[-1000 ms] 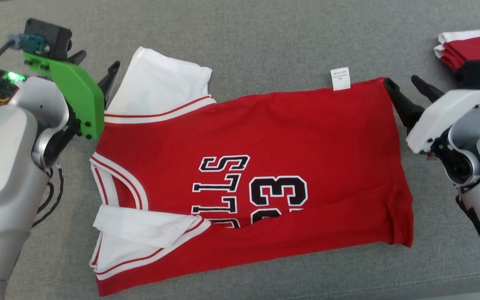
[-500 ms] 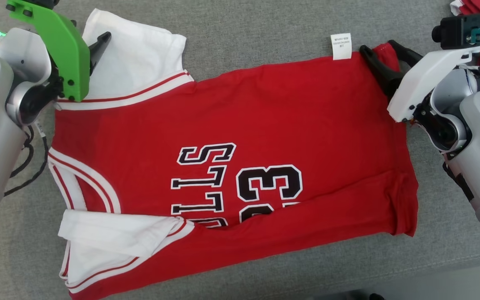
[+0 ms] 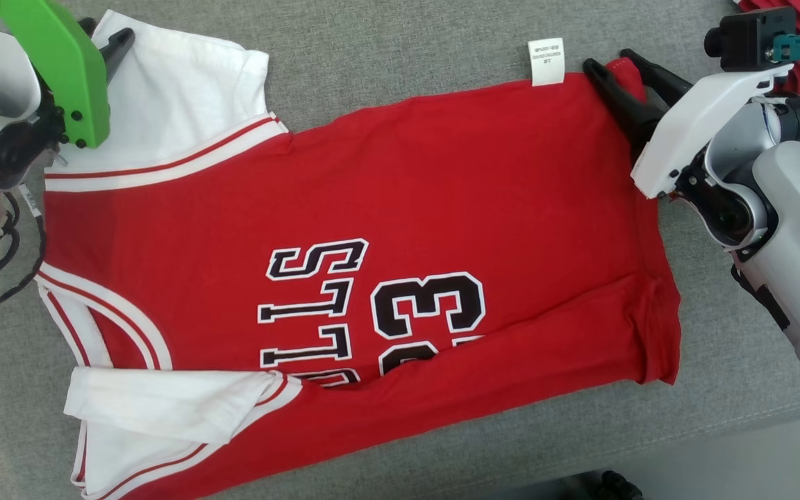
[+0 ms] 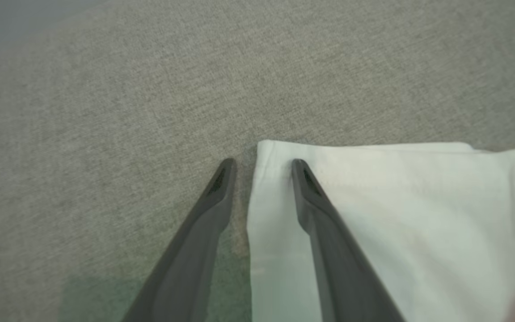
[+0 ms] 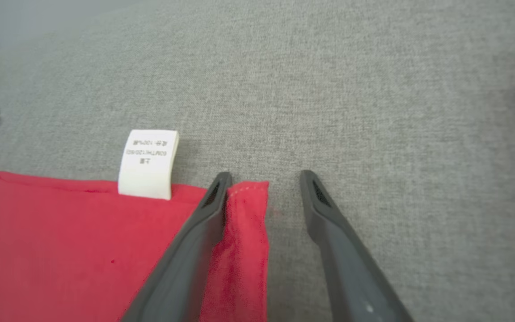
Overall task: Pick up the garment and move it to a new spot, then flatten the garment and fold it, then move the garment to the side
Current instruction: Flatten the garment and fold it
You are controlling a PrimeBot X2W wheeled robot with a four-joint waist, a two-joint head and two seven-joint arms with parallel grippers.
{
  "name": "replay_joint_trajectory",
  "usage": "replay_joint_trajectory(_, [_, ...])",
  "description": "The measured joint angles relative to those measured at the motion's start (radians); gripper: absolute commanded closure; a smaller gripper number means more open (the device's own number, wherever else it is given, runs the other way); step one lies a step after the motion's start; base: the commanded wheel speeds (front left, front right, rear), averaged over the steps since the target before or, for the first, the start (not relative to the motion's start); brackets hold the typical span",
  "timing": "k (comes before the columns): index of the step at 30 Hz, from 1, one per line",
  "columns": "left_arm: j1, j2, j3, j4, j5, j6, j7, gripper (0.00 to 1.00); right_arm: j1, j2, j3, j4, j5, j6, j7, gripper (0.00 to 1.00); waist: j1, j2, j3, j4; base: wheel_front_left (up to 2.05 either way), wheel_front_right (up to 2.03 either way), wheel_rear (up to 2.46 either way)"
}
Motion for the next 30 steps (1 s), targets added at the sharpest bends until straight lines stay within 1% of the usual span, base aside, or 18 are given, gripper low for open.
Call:
replay_joint_trajectory(1, [-0.001, -0.001, -0.01, -0.001, -0.012, 0.0, 0.001, 1.0, 0.0, -0.003, 0.006, 0.002, 0.003, 0.0, -0.006, 0.92, 0.0, 0.0, -0.002, 0.001, 0.0, 0.0, 0.0])
replay_joint_trajectory(2, [-0.001, -0.002, -0.022, -0.002, -0.023, 0.0, -0.001, 1.0, 0.0, -0.005, 0.014, 0.004, 0.007, 0.0, -0.013, 1.0, 0.0, 0.0, -0.004, 0.002, 0.0, 0.0, 0.0])
replay_joint_trajectory(9, [-0.005, 0.012, -0.072, 0.027, -0.032, -0.003, -0.101, 1.0, 0.005, -0.011, 0.029, 0.053, 0.021, 0.001, -0.088, 1.0, 0.0001, 0.0, -0.04, 0.015, 0.0, 0.0, 0.0])
replay_joint_trajectory(13, [-0.005, 0.016, -0.102, 0.039, -0.058, -0.003, -0.111, 1.0, 0.007, -0.012, 0.029, 0.113, 0.016, 0.001, -0.11, 1.0, 0.0, 0.0, -0.07, 0.024, 0.0, 0.0, 0.0])
replay_joint_trajectory(18, [-0.011, 0.035, -0.13, 0.056, -0.072, -0.003, -0.144, 1.0, 0.007, 0.002, 0.025, 0.161, 0.014, 0.001, -0.131, 1.0, 0.0001, 0.0, -0.095, 0.037, 0.0, 0.0, 0.0])
replay_joint_trajectory(25, [-0.009, 0.038, -0.161, 0.017, -0.138, -0.003, -0.182, 1.0, 0.007, 0.012, 0.049, 0.176, 0.01, 0.001, -0.184, 1.0, 0.0, 0.0, -0.136, 0.049, 0.0, 0.0, 0.0])
replay_joint_trajectory(27, [0.009, 0.042, -0.163, -0.009, -0.194, -0.003, -0.174, 1.0, 0.009, 0.011, 0.054, 0.187, 0.011, 0.001, -0.196, 1.0, 0.0001, 0.0, -0.158, 0.052, 0.0, 0.0, 0.0])
replay_joint_trajectory(29, [0.023, 0.058, -0.184, -0.033, -0.212, -0.003, -0.155, 1.0, 0.018, 0.006, 0.061, 0.199, 0.015, 0.001, -0.199, 1.0, 0.0, 0.0, -0.18, 0.055, 0.0, 0.0, 0.0])
replay_joint_trajectory(30, [0.034, 0.069, -0.189, -0.05, -0.238, -0.003, -0.139, 1.0, 0.027, 0.004, 0.067, 0.205, 0.02, 0.001, -0.2, 1.0, 0.0001, 0.0, -0.194, 0.058, 0.0, 0.0, 0.0])
